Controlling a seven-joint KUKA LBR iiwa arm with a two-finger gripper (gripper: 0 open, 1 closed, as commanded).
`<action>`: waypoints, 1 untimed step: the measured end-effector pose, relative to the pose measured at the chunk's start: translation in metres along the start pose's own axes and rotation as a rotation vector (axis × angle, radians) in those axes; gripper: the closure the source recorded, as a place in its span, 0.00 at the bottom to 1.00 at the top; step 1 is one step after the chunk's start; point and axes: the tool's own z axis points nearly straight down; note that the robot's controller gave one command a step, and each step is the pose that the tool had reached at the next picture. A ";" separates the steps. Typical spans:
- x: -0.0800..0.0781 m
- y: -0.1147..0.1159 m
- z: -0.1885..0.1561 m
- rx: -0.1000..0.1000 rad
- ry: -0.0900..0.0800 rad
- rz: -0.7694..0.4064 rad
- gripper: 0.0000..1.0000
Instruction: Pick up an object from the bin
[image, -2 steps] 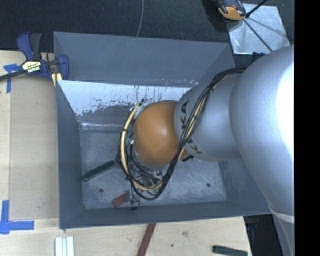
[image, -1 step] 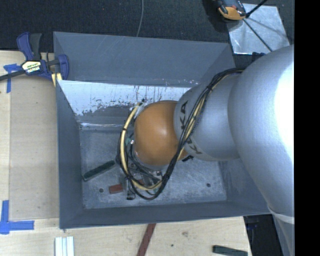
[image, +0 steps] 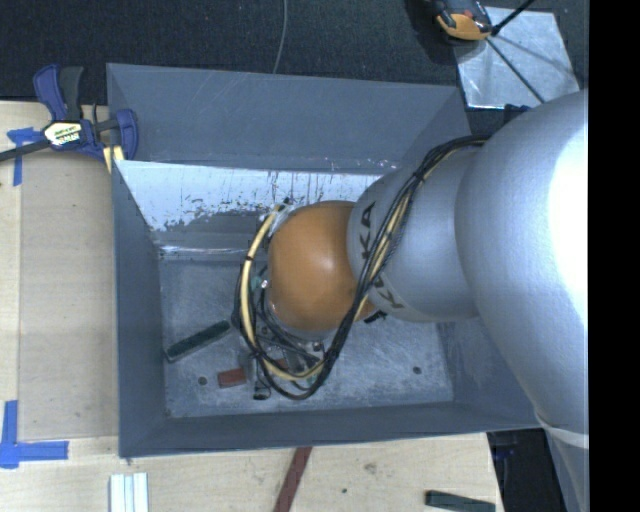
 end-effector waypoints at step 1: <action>-0.001 -0.001 0.002 0.000 0.001 0.027 1.00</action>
Offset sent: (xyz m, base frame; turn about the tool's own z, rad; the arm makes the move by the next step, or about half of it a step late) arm 0.0169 0.0089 0.1911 0.0062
